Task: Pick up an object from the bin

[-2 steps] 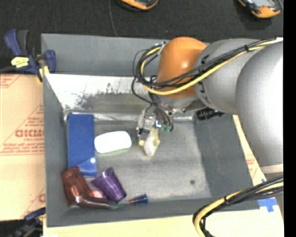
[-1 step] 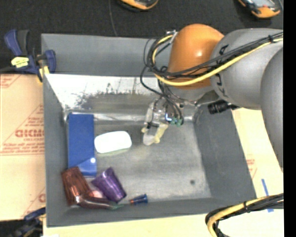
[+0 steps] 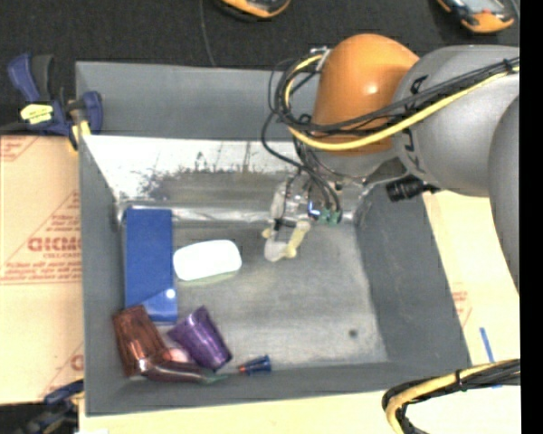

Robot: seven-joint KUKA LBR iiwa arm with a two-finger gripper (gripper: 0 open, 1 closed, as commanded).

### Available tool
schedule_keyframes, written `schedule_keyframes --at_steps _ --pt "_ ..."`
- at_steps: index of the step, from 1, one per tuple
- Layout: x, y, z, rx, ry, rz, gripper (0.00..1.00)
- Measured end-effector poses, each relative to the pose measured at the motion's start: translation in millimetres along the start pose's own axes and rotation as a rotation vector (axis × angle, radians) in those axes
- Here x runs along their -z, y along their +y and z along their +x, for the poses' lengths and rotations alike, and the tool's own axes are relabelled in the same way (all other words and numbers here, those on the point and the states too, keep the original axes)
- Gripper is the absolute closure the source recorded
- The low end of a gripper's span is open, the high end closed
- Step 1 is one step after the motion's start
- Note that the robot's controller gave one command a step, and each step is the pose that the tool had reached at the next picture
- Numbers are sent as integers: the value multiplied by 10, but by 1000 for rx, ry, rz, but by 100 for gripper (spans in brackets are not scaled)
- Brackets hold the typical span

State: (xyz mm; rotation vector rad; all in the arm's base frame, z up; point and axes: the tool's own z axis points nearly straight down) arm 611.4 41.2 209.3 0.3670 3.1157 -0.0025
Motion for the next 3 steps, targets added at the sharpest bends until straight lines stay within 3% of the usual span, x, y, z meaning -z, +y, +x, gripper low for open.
schedule_keyframes --at_steps 1,2,3 --pt "-367 -57 94 114 -12 -2 100" --pt "-570 -126 60 61 -4 -2 100" --pt "-249 -197 105 173 -5 0 100"
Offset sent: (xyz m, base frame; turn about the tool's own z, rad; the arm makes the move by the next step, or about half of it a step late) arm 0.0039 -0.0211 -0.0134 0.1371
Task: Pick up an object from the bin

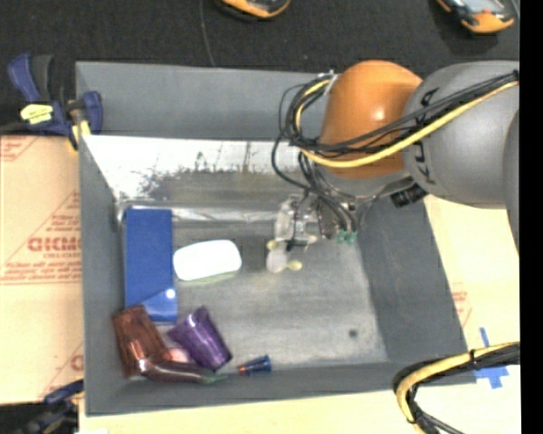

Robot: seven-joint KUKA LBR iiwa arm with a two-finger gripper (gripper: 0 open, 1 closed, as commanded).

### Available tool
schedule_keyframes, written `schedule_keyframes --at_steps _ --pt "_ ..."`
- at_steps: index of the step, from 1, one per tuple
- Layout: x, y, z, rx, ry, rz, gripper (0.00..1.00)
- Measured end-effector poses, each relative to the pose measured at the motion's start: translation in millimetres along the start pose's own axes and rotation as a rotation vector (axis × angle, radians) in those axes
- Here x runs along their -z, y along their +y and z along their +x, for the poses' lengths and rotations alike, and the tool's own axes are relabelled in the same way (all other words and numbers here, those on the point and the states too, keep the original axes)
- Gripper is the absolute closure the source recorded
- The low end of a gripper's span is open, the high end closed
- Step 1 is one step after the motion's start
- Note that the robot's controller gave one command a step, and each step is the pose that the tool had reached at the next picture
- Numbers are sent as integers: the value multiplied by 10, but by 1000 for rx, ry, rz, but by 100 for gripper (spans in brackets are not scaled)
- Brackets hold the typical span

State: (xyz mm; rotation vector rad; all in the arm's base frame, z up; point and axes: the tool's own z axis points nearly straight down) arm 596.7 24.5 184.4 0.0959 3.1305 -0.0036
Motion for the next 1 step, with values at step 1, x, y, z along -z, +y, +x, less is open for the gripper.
schedule_keyframes --at_steps 1 --pt "516 67 335 327 -1 -1 100"
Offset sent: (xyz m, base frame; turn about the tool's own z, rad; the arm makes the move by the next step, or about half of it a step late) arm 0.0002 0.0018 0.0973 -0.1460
